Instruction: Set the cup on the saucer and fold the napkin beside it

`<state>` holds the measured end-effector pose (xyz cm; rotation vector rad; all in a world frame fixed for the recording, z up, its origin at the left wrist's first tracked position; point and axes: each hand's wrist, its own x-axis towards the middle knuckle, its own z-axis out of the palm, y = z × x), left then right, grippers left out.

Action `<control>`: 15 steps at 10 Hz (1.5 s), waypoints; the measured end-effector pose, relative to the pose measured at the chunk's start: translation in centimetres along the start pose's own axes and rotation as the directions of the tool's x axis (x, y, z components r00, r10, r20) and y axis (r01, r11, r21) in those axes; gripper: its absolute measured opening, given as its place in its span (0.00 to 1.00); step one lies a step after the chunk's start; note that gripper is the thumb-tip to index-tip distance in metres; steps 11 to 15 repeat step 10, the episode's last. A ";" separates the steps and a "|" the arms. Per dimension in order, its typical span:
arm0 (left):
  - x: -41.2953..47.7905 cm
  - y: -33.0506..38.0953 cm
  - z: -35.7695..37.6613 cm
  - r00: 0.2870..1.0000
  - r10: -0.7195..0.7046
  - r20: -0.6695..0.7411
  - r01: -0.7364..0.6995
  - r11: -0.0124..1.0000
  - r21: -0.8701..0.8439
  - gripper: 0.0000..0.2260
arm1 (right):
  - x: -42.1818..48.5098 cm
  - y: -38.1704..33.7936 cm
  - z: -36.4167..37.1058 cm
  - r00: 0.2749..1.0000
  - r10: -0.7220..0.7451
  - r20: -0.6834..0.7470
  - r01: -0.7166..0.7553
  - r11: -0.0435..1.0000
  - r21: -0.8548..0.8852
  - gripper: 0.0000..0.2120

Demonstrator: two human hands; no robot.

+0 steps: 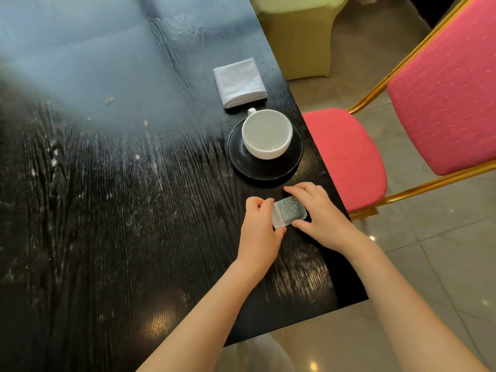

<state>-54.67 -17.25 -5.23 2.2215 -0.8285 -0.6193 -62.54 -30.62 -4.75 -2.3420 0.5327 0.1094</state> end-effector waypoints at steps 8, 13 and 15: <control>0.9 0.8 -0.7 0.983 -0.133 0.129 0.122 0.988 0.091 0.35 | -0.1 0.9 -2.4 0.986 0.122 0.117 -0.136 0.983 0.121 0.34; 1.8 0.9 -7.2 0.925 -0.237 0.297 0.152 0.947 0.284 0.29 | 0.5 -2.2 -7.3 0.921 0.241 0.308 -0.254 0.967 0.005 0.32; 1.8 0.9 -7.2 0.925 -0.237 0.297 0.152 0.947 0.284 0.29 | 0.5 -2.2 -7.3 0.921 0.241 0.308 -0.254 0.967 0.005 0.32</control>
